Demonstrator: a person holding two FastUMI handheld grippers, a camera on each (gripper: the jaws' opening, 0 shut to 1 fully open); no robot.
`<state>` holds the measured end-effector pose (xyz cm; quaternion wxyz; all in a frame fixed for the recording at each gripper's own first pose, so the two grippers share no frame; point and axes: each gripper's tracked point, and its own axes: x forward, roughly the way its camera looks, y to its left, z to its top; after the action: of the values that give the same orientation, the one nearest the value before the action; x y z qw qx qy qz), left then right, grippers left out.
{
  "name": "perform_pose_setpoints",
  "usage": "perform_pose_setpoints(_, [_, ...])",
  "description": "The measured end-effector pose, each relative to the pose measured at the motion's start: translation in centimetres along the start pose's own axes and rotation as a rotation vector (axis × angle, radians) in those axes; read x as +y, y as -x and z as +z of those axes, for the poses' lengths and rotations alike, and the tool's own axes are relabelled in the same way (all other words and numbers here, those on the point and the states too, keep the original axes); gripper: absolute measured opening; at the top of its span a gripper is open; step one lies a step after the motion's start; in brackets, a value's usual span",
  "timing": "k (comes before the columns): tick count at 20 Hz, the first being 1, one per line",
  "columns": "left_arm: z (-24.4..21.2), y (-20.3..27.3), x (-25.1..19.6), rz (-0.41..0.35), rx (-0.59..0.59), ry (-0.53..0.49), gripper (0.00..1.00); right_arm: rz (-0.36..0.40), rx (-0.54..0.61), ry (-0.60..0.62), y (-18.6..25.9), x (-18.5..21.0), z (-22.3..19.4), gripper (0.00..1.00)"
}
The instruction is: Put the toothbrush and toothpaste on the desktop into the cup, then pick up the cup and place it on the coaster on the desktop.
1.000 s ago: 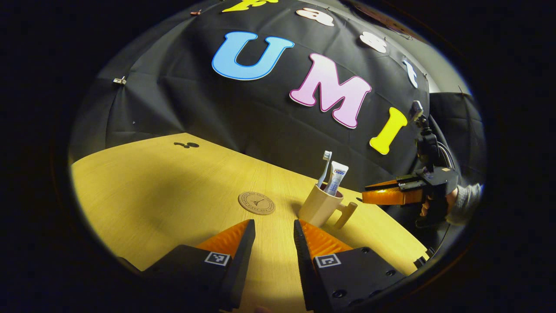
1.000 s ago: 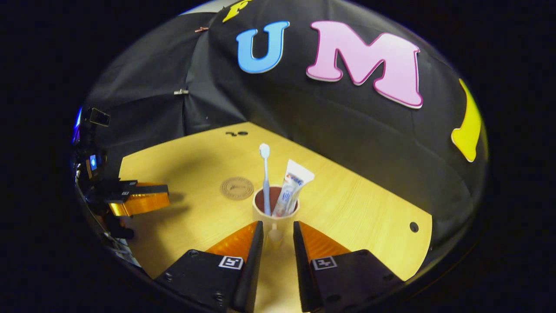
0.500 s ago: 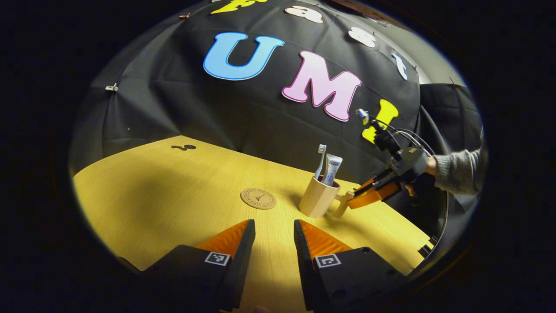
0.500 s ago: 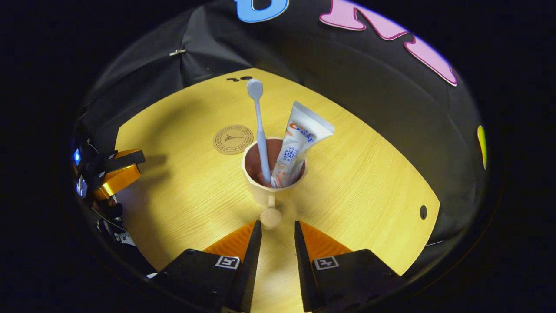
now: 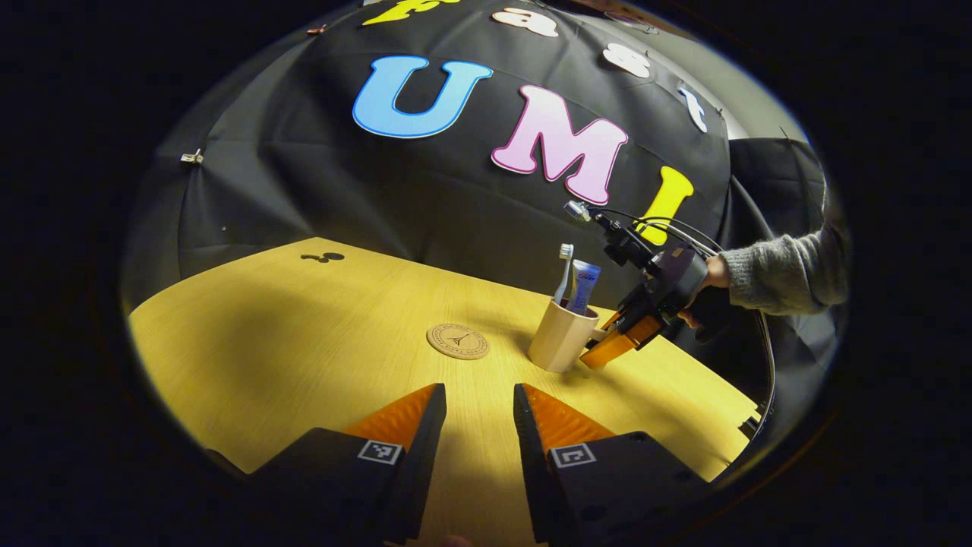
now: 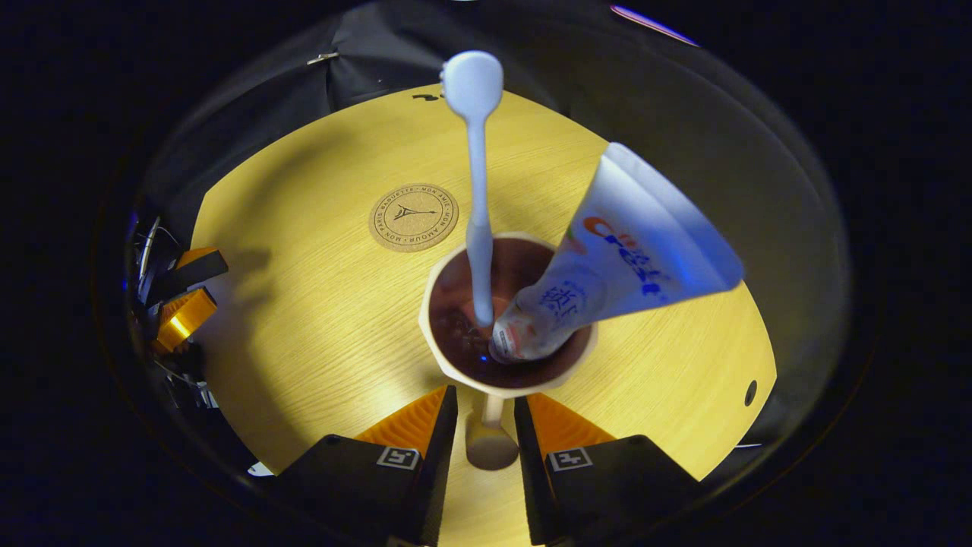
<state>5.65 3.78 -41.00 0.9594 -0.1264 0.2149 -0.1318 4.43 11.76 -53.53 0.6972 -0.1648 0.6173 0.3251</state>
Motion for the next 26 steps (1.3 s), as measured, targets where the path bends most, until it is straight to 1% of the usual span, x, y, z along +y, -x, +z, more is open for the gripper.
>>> perform_pose_setpoints(1, [0.1,0.0,0.2,0.005,0.001,0.002,0.57,0.003,0.015,0.000,-0.5,0.1,-0.2,0.46])
perform_pose_setpoints(6, [-0.2,0.0,1.1,0.016,-0.002,0.023,0.57,-0.009,0.072,0.003,-2.3,-0.1,-0.9,0.47])
perform_pose_setpoints(8, [-0.2,0.0,1.4,0.020,-0.004,0.031,0.57,0.011,0.089,-0.023,-2.8,0.2,-1.0,0.41])
perform_pose_setpoints(9, [-0.2,-0.1,1.6,0.024,-0.002,0.032,0.57,0.034,0.093,-0.059,-2.6,0.6,-0.9,0.33])
perform_pose_setpoints(10, [-0.3,-0.1,1.8,0.027,0.002,0.032,0.57,0.036,0.097,-0.076,-2.8,0.7,-1.0,0.31])
perform_pose_setpoints(11, [-0.3,-0.1,1.9,0.028,0.003,0.034,0.57,0.037,0.096,-0.069,-2.8,0.7,-1.0,0.38])
perform_pose_setpoints(12, [-0.2,-0.1,1.9,0.028,-0.001,0.037,0.57,0.036,0.096,-0.068,-2.6,0.7,-1.0,0.34])
perform_pose_setpoints(15, [0.0,-0.2,2.3,0.032,-0.003,0.040,0.57,0.031,0.082,-0.070,-2.3,1.0,-0.7,0.33])
perform_pose_setpoints(16, [0.1,-0.2,2.4,0.032,-0.005,0.042,0.57,0.036,0.073,-0.078,-2.0,1.2,-0.3,0.33])
perform_pose_setpoints(17, [0.2,-0.2,2.5,0.031,-0.006,0.043,0.57,0.038,0.055,-0.086,-1.7,1.5,0.3,0.28])
perform_pose_setpoints(18, [0.3,-0.3,2.6,0.030,-0.007,0.043,0.57,0.044,0.040,-0.094,-1.4,1.7,1.0,0.33])
perform_pose_setpoints(20, [0.5,-0.3,2.8,0.029,-0.008,0.041,0.57,0.060,0.014,-0.096,-1.0,2.6,2.6,0.33])
perform_pose_setpoints(23, [1.0,-0.3,2.9,0.027,-0.016,0.043,0.57,0.088,-0.013,-0.066,-1.2,4.1,5.4,0.33])
perform_pose_setpoints(24, [1.1,-0.3,3.0,0.026,-0.016,0.046,0.57,0.099,-0.014,-0.058,-1.6,4.7,6.1,0.28])
perform_pose_setpoints(25, [1.2,-0.3,3.1,0.026,-0.016,0.049,0.57,0.108,-0.016,-0.049,-1.9,5.1,6.8,0.33])
perform_pose_setpoints(26, [1.2,-0.3,3.2,0.025,-0.017,0.051,0.57,0.115,-0.014,-0.042,-2.2,5.5,7.4,0.28])
